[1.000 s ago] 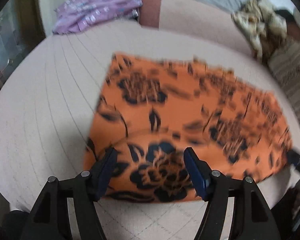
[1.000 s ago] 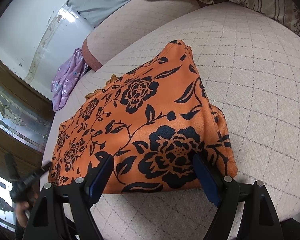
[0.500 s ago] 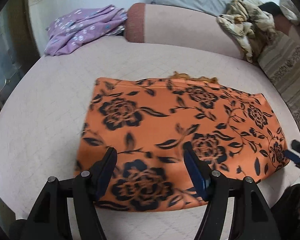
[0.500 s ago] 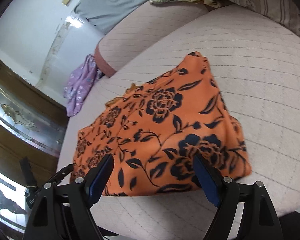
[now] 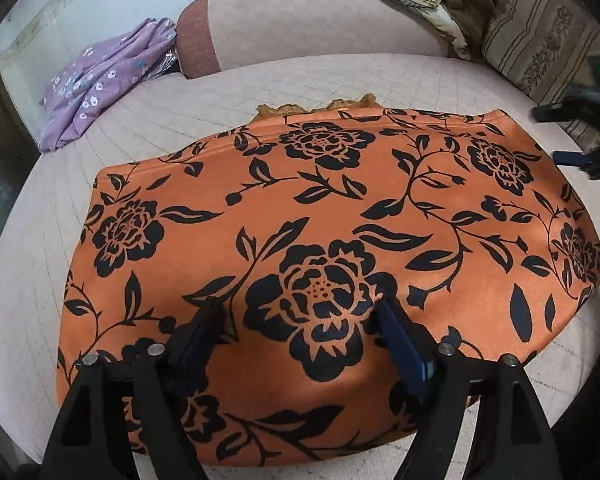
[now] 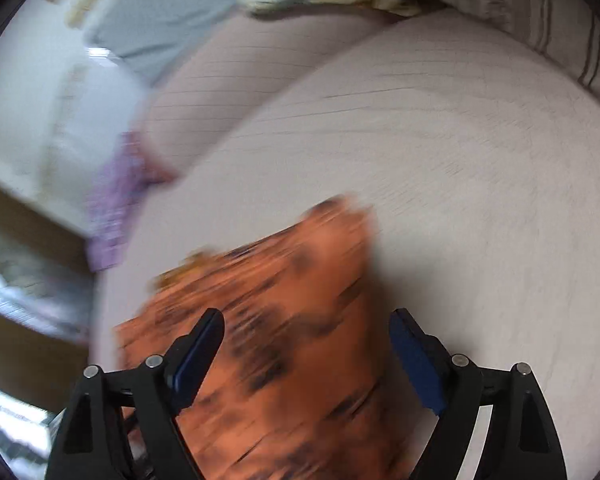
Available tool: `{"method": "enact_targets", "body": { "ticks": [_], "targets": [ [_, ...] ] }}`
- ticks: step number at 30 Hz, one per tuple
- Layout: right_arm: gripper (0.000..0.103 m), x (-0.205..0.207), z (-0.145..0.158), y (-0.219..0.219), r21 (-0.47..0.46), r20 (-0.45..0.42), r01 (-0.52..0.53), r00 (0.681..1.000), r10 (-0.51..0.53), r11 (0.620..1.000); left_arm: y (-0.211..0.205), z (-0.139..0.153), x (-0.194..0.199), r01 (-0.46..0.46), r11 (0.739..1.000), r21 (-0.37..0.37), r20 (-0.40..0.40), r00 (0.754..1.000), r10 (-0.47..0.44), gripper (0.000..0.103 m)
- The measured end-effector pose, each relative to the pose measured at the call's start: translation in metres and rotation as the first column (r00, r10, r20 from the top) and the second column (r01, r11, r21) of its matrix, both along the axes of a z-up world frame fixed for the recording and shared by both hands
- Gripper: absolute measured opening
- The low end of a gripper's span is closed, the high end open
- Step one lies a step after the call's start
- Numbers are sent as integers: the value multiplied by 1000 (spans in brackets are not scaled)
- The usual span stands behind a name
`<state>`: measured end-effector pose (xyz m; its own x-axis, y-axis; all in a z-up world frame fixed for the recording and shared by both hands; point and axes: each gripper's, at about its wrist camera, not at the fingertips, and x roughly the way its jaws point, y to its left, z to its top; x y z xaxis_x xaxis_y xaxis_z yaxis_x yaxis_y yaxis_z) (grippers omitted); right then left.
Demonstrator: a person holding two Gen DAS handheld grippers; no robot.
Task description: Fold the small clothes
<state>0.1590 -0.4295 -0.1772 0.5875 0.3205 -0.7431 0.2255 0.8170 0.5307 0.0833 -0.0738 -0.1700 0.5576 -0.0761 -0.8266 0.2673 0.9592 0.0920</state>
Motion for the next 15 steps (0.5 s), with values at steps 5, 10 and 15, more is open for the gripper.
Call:
{"method": "enact_targets", "body": {
  "ticks": [5, 10, 15],
  "targets": [
    [33, 48, -24, 2, 31, -80, -98, 992, 100, 995, 5, -3, 4, 5, 1000, -13, -6, 1000, -5, 87],
    [38, 57, -26, -9, -48, -81, 3, 997, -7, 999, 4, -2, 4, 3, 1000, -9, -9, 1000, -3, 89],
    [61, 14, 12, 9, -126, 10, 29, 1000, -28, 992, 8, 5, 4, -22, 999, -29, -25, 999, 21, 88]
  ]
}}
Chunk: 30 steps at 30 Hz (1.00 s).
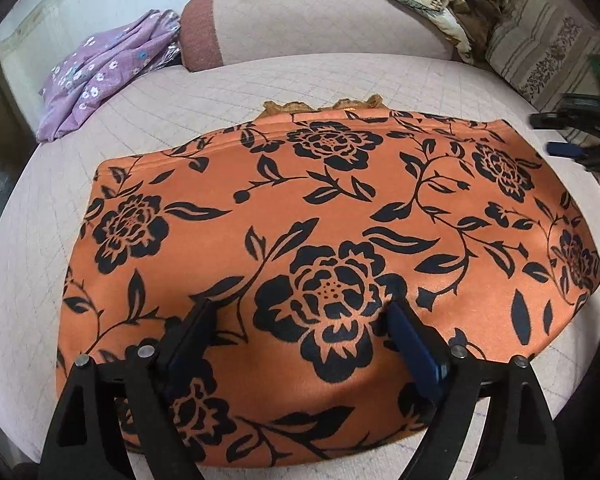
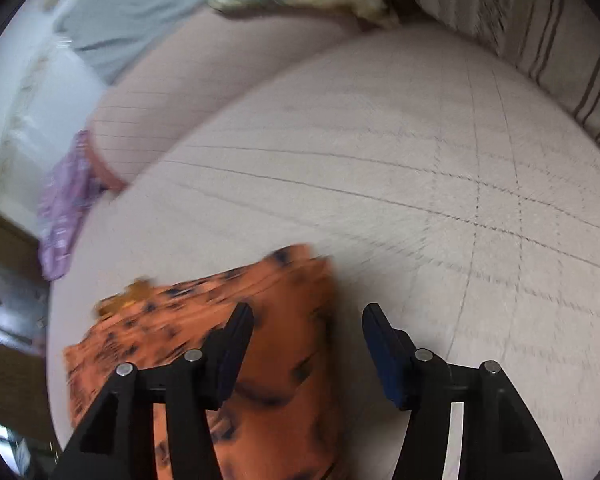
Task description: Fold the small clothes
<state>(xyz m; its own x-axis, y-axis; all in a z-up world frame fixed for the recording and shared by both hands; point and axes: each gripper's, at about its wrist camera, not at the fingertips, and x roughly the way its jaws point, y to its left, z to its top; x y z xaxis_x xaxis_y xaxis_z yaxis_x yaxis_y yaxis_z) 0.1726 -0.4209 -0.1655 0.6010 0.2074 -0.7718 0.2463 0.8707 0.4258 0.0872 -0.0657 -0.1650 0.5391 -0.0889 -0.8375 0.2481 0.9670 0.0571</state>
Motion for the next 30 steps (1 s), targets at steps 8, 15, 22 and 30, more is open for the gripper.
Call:
{"method": "enact_targets", "body": {
  "ticks": [8, 15, 22, 30],
  "targets": [
    [70, -111, 11, 72, 175, 103, -198, 978, 182, 964, 23, 32, -33, -16, 996, -84, 65, 998, 22, 88],
    [70, -133, -35, 54, 270, 12, -22, 1000, 20, 963, 57, 38, -54, -82, 991, -110, 62, 994, 89, 88],
    [76, -143, -47, 45, 298, 15, 11, 1000, -16, 954, 76, 31, -59, -149, 984, -97, 31, 988, 153, 88],
    [78, -157, -8, 68, 265, 127, -79, 991, 46, 961, 80, 32, -61, -166, 983, -84, 40, 985, 170, 88]
  ]
}}
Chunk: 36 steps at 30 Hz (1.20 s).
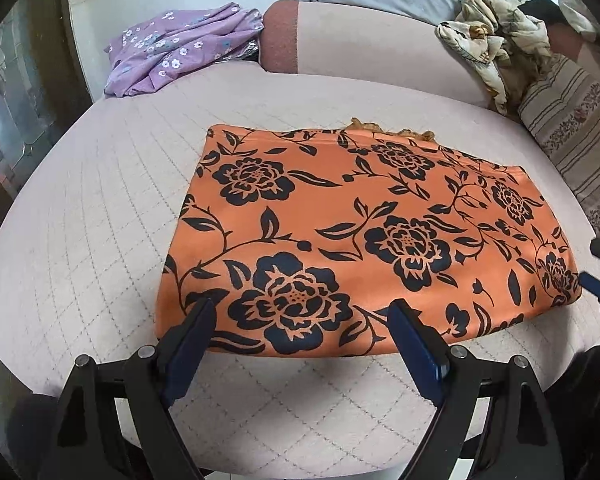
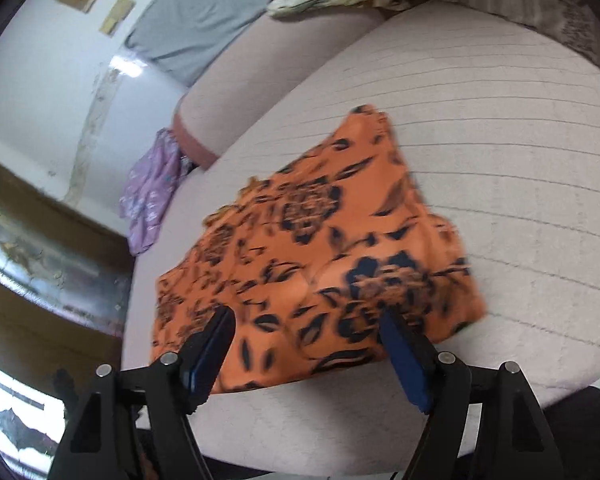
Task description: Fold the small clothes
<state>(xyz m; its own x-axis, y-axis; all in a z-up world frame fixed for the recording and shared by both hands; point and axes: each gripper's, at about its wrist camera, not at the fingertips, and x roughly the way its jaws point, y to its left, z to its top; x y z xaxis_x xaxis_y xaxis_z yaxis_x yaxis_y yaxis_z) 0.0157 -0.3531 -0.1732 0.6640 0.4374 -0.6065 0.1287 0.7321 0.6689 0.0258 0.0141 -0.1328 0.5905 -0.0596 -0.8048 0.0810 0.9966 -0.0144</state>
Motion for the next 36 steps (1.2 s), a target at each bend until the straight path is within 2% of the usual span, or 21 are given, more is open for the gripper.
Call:
{"method": "enact_targets", "body": {
  "ticks": [4, 6, 7, 8, 10, 11, 13, 15, 16, 17, 18, 20, 22, 24, 28, 31, 36],
  "targets": [
    [80, 11, -9, 9, 21, 19, -42, 999, 42, 999, 3, -10, 5, -13, 999, 30, -11, 1000, 13, 88],
    [78, 19, -37, 2, -57, -109, 10, 994, -17, 998, 8, -29, 14, -38, 995, 90, -71, 996, 44, 88],
    [77, 20, -44, -3, -30, -117, 28, 993, -31, 999, 15, -37, 16, -52, 991, 120, -105, 992, 65, 88],
    [77, 14, -39, -9, 19, -84, 53, 995, -51, 998, 19, -36, 14, -59, 993, 100, -96, 993, 68, 88],
    [79, 8, -24, -10, 26, -58, 46, 997, -45, 999, 27, -23, 9, -88, 994, 58, -54, 994, 91, 88],
    [79, 6, -12, -7, 18, -10, 19, 1000, -19, 1000, 28, -18, 8, -90, 994, 61, -33, 995, 92, 88],
    [79, 8, -2, 0, -5, 28, -27, 999, 27, 1000, 30, -12, 9, -101, 992, 77, 8, 995, 101, 88],
    [81, 16, -13, 2, -18, 3, -39, 999, 39, 999, 35, -24, 16, -123, 987, 107, -40, 991, 128, 88],
    [81, 21, -25, 1, -36, -41, -31, 999, 30, 999, 40, -37, 22, -136, 982, 134, -92, 985, 149, 90],
    [79, 26, -45, -5, -37, -126, -5, 992, 0, 999, 48, -43, 22, -143, 984, 103, -116, 981, 155, 90],
    [79, 21, -44, -10, 2, -89, 26, 996, -26, 1000, 54, -40, 20, -159, 985, 66, -109, 980, 166, 90],
    [80, 10, -30, -15, 30, -66, 54, 997, -52, 998, 60, -27, 14, -203, 975, 88, -63, 976, 209, 89],
    [80, 0, -18, -15, 15, -33, 52, 998, -52, 999, 56, -15, 14, -194, 975, 109, -11, 981, 196, 89],
    [80, -9, -16, -18, 20, -51, 56, 997, -55, 998, 50, -7, 16, -174, 980, 98, 7, 985, 174, 89],
    [80, -26, -45, -28, 106, -168, 109, 982, -90, 988, 19, 3, 23, -107, 993, 58, 21, 994, 106, 89],
    [82, -24, -51, -30, 110, -166, 132, 980, -112, 985, -2, 5, 27, -40, 997, 66, 24, 999, 38, 89],
    [82, -6, -57, -46, 183, -173, 214, 968, -183, 959, -35, 7, 30, 17, 998, 56, 35, 999, -19, 89]
  ]
}}
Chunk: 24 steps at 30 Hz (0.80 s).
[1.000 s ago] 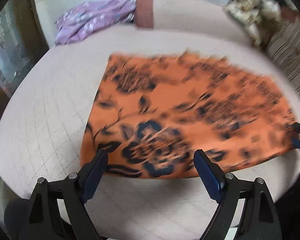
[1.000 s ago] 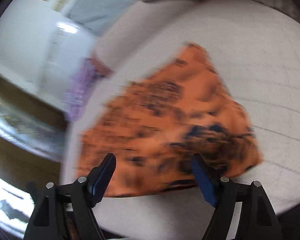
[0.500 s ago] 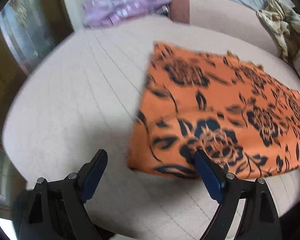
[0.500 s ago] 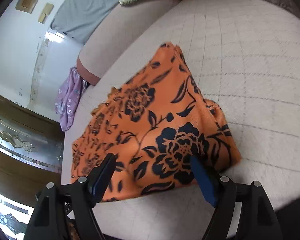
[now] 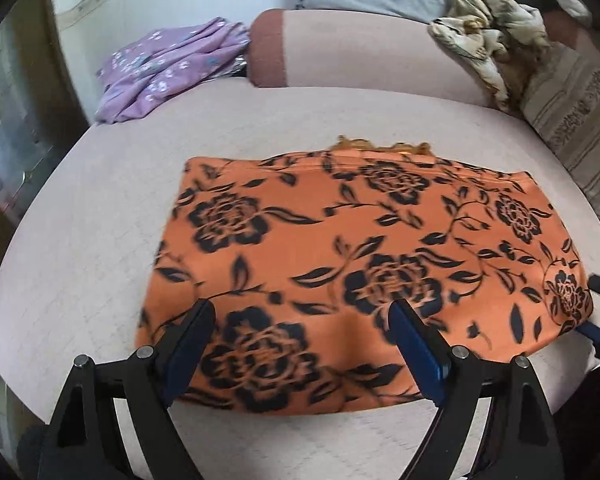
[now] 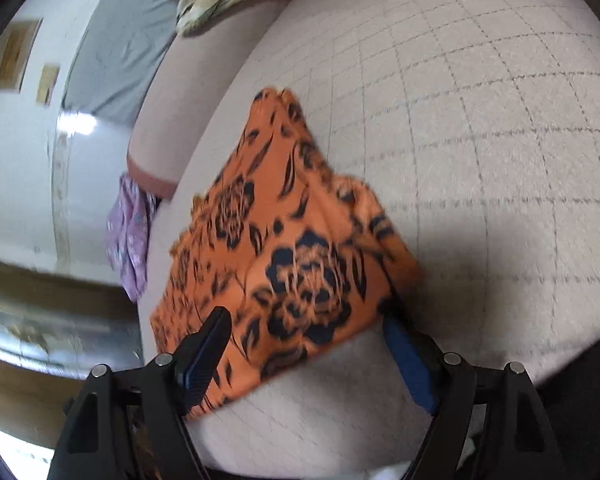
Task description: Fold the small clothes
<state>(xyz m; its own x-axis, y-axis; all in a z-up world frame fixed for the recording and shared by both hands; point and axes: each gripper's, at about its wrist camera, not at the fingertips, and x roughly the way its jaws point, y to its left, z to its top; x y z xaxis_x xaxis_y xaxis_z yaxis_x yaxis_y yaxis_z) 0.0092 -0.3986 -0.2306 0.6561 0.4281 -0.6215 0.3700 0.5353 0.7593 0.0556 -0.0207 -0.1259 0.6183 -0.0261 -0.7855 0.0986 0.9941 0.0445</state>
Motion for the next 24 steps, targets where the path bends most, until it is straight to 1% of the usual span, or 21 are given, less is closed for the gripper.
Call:
{"method": "enact_targets", "body": {
  "ticks": [2, 5, 6, 7, 8, 9, 10, 12, 13, 14, 15, 17, 19, 20, 21, 22, 23, 24],
  "targets": [
    [82, 6, 1, -4, -13, 11, 19, 1000, -19, 1000, -10, 0, 2, 15, 1000, -2, 1, 1000, -15, 89],
    [82, 11, 1, -9, -3, 48, 58, 997, -58, 998, -20, 0, 3, 32, 999, 4, 6, 999, -32, 89],
    [82, 14, 3, -9, -10, 63, 56, 996, -55, 998, -22, 0, 4, 32, 999, 5, 6, 999, -32, 89],
    [79, 17, 5, -8, -17, 75, 48, 996, -46, 999, -25, 0, 6, 32, 999, 2, 5, 999, -32, 89],
    [73, 20, 8, -7, -19, 98, 32, 995, -30, 999, -26, -1, 8, 33, 999, -2, 9, 999, -33, 89],
    [72, 23, 12, -5, -24, 113, 22, 993, -19, 999, -28, -1, 10, 33, 999, -6, 15, 999, -33, 89],
    [72, 26, 17, -2, -51, 125, 7, 992, 0, 999, -29, -3, 12, 33, 999, -9, 16, 999, -33, 89],
    [73, 28, 16, 0, -97, 100, 2, 995, 7, 995, -35, -15, 19, 38, 999, 2, -13, 999, -37, 89],
    [74, 28, 12, 0, -108, 78, 4, 997, 4, 994, -39, -27, 24, 43, 998, 34, -55, 998, -41, 89],
    [74, 30, 6, -1, -99, 65, -1, 998, 7, 995, -42, -35, 28, 48, 998, 51, -87, 995, -43, 89],
    [74, 28, 6, -1, -96, 74, 3, 997, 4, 995, -42, -40, 29, 53, 997, 56, -105, 993, -47, 89],
    [73, 30, 10, -1, -93, 95, -15, 995, 24, 996, -40, -31, 25, 40, 998, 40, -58, 998, -38, 89],
    [72, 31, 17, 0, -116, 132, -34, 990, 49, 993, -39, -22, 22, 39, 999, 18, -12, 999, -39, 89],
    [70, 34, 17, 0, -124, 131, -40, 990, 56, 991, -40, -22, 22, 41, 999, 12, -4, 999, -41, 90],
    [69, 37, 13, 0, -124, 114, -42, 992, 56, 991, -41, -26, 25, 45, 999, 15, -12, 999, -45, 90],
    [67, 39, 8, 0, -127, 97, -40, 994, 52, 991, -46, -38, 31, 56, 997, 45, -61, 997, -53, 90],
    [65, 41, 5, -1, -124, 91, -36, 995, 47, 992, -50, -47, 33, 64, 996, 68, -91, 994, -58, 92],
    [65, 41, 6, 0, -125, 96, -36, 994, 48, 992, -50, -47, 33, 64, 995, 76, -71, 996, -59, 92]
  ]
}}
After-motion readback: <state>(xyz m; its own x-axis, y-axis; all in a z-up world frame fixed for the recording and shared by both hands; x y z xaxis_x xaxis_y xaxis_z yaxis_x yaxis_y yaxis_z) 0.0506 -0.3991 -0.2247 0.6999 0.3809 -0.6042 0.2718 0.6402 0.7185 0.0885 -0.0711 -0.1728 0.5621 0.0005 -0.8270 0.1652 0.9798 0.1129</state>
